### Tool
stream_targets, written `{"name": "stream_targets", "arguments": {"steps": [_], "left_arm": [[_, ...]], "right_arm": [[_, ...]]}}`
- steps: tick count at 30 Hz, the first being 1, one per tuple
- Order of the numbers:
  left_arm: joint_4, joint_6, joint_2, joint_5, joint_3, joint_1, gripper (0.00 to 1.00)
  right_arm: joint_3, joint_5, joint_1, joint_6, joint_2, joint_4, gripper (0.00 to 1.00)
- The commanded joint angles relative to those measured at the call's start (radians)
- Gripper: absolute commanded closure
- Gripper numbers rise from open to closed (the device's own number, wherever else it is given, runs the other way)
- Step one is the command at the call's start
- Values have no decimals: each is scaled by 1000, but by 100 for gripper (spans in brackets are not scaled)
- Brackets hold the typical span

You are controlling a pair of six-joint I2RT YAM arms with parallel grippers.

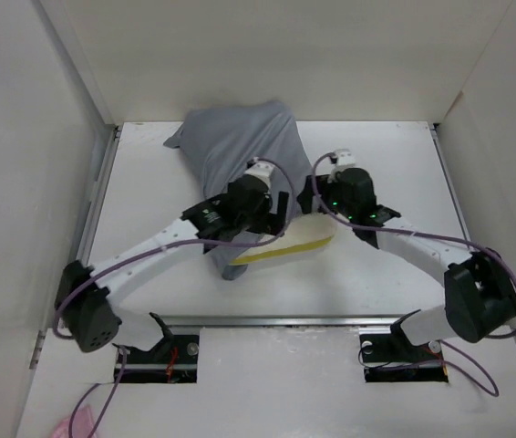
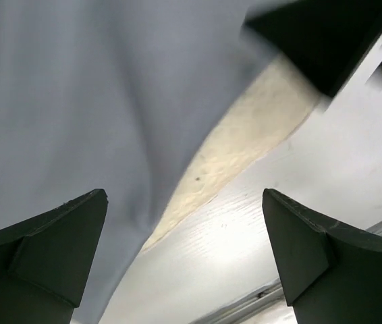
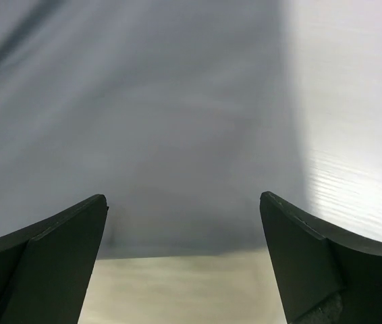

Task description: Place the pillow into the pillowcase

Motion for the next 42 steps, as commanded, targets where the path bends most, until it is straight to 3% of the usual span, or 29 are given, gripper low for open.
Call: {"name": "stream_targets", "arguments": {"steps": [1, 5, 11, 15, 20, 22, 23, 26, 31, 33, 38, 42], "left_arm": [[46, 166, 119, 37, 90, -90, 0], [33, 251, 255, -3, 190, -178, 0], [17, 335, 507, -94, 366, -199, 0], [-108, 332, 683, -219, 496, -199, 0], [-134, 305, 779, -256, 492, -199, 2], [-125, 294, 791, -265, 471, -199, 16], [-125, 294, 791, -265, 471, -199, 47], [-148, 257, 820, -350, 518, -190, 100], [-153, 210, 755, -415, 547, -155, 100], [-131, 234, 714, -415, 547, -155, 100], [-119, 245, 662, -428, 567, -155, 100], [-151, 245, 662, -469, 592, -155, 100]], "right_arm": [[-59, -78, -191, 176, -83, -74, 0], [-84, -87, -334, 176, -137, -170, 0], [-84, -138, -515, 224, -160, -251, 0], [-93, -152, -539, 224, -169, -260, 0], [-93, -162, -548, 224, -160, -260, 0], [-93, -162, -548, 224, -151, -260, 0], [-93, -178, -548, 212, -138, -248, 0], [-103, -237, -548, 199, -114, -222, 0], [-103, -413, -548, 132, -1, -111, 9], [-89, -469, -482, 98, 30, -68, 10], [-23, -268, -324, -14, 105, -103, 10], [48, -129, -269, 33, 179, -76, 10]]}}
